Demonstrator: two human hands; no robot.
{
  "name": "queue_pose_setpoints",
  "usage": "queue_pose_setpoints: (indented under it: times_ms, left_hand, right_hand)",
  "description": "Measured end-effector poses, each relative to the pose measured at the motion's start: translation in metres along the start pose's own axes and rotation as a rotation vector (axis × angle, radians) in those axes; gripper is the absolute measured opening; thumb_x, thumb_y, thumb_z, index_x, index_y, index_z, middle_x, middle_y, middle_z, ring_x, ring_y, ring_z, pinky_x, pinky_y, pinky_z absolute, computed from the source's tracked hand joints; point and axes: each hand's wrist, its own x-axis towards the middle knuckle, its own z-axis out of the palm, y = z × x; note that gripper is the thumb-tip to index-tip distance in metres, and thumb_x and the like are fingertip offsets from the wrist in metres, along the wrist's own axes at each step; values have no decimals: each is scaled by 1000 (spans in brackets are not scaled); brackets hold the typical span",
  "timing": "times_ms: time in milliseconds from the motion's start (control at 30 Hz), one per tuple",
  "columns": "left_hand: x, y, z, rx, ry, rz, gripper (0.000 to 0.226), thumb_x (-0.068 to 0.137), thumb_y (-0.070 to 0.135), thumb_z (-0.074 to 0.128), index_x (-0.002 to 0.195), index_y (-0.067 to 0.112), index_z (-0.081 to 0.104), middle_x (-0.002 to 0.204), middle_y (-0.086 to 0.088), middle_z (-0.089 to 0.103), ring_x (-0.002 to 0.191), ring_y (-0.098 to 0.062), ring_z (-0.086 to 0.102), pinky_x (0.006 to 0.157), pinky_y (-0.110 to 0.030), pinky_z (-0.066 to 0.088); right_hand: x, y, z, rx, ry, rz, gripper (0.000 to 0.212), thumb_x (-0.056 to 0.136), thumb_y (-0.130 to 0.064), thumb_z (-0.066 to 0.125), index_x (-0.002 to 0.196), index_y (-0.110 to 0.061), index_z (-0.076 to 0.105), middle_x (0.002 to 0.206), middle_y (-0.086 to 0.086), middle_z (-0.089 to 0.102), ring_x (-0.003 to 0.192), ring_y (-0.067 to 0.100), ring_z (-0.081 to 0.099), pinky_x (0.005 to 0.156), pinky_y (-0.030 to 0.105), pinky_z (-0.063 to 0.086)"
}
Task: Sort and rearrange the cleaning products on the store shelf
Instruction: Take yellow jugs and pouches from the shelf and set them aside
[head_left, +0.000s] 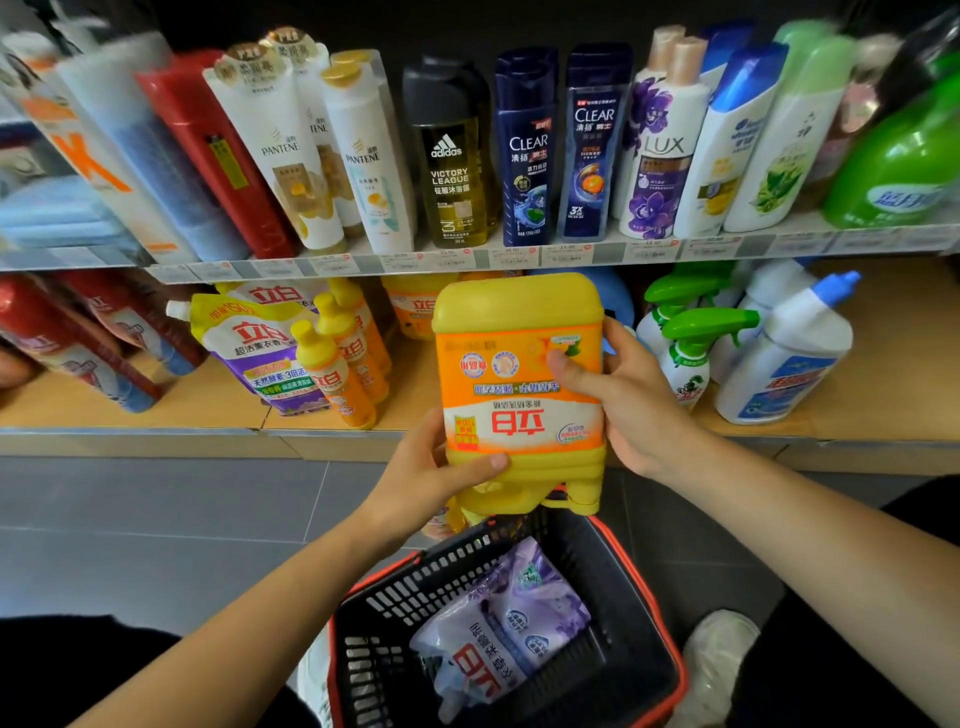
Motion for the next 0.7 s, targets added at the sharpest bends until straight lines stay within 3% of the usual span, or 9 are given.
queue_pose_setpoints:
  times_ms: [133,300,400,600,700]
  left_hand:
    - [-2,-8,1,-79,-52,-133,62,79,28,83,134,18,57,124,-4,72,114,-24,69,91,-39,58]
    - [1,-9,-2,-87,20,-257,58,67,51,85,106,9,72,101,-6,78,96,-20,74,75,-26,58]
    - [0,-8,-6,-129,38,-192,51,71,47,83,102,9,72,95,-8,78,88,-22,75,73,-27,58]
    - [1,12,-38,-186,306,62,44,67,46,85,81,9,65,85,-19,65,84,-30,63,81,-49,54]
    - [-2,25,-48,-101,394,177,28,68,47,84,80,23,74,84,-4,73,82,-19,69,72,-38,59]
  right_hand:
    - [2,-4,0,27,87,40,64,74,-24,79,131,-10,55,119,10,72,105,30,71,86,50,59]
    - [5,-5,-5,5,111,62,57,79,-29,74,132,-16,56,119,5,73,106,26,72,83,49,60]
    - [7,-1,-9,-54,61,120,54,82,-35,71,132,-21,55,121,1,72,106,24,71,79,52,60]
    - [18,22,-20,-42,11,319,45,79,-25,74,121,-14,62,124,14,69,108,36,69,90,55,56]
    - [24,41,-13,-90,-13,392,41,80,-18,75,119,-22,62,115,13,73,102,35,72,88,51,57]
